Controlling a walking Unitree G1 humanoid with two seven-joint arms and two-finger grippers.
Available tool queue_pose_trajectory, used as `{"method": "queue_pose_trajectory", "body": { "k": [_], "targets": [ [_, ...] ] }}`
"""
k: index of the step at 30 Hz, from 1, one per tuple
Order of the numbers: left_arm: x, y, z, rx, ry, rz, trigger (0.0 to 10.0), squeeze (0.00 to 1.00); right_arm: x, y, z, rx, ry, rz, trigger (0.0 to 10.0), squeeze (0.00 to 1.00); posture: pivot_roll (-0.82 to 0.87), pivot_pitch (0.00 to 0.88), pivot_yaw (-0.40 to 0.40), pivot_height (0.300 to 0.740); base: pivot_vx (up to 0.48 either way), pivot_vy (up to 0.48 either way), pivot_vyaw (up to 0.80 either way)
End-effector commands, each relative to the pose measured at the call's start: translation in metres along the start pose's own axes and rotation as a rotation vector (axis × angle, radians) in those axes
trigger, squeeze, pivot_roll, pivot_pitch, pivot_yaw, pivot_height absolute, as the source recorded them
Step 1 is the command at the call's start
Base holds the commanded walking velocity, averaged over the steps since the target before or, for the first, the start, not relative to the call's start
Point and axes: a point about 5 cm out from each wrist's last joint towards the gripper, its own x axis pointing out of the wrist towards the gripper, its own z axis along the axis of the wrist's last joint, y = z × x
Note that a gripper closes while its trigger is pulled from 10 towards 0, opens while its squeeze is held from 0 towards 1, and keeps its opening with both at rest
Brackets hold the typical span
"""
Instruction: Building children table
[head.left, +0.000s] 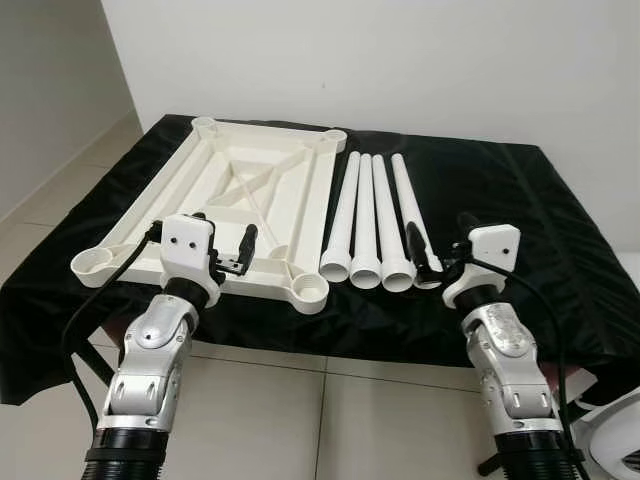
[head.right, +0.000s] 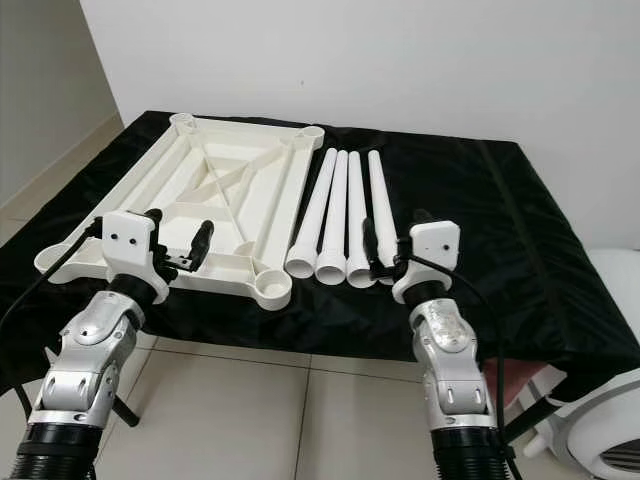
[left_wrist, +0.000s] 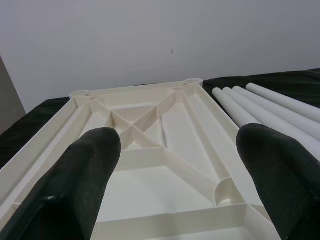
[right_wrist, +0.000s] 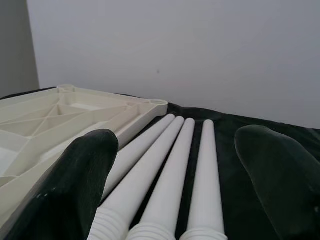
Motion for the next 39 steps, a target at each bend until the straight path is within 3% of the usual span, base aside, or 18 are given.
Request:
{"method": "queue_pose_trajectory", "body": {
  "k": [1, 27, 39],
  "targets": [
    [-0.0021, 0.0022, 0.0007, 0.005, 0.002, 0.005, 10.0, 0.00, 0.0004, 0.0016, 0.0015, 0.000, -0.005, 0.009, 10.0, 0.00, -0.06, 0.044, 0.010, 0.740, 0.000, 0.000, 0.00],
    [-0.0039, 0.0079, 0.0003, 0.011, 0.019, 0.022, 10.0, 0.00, -0.0036, 0.0012, 0.0011, 0.003, 0.002, -0.005, 10.0, 0.00, -0.06, 0.065, 0.021, 0.740, 0.000, 0.000, 0.00],
    [-0.0044, 0.0085, 0.0006, 0.016, 0.021, 0.025, 10.0, 0.00, -0.0024, 0.0020, 0.0004, 0.006, 0.004, 0.000, 10.0, 0.00, -0.05, 0.063, 0.015, 0.740, 0.272, 0.000, 0.00]
  ]
}}
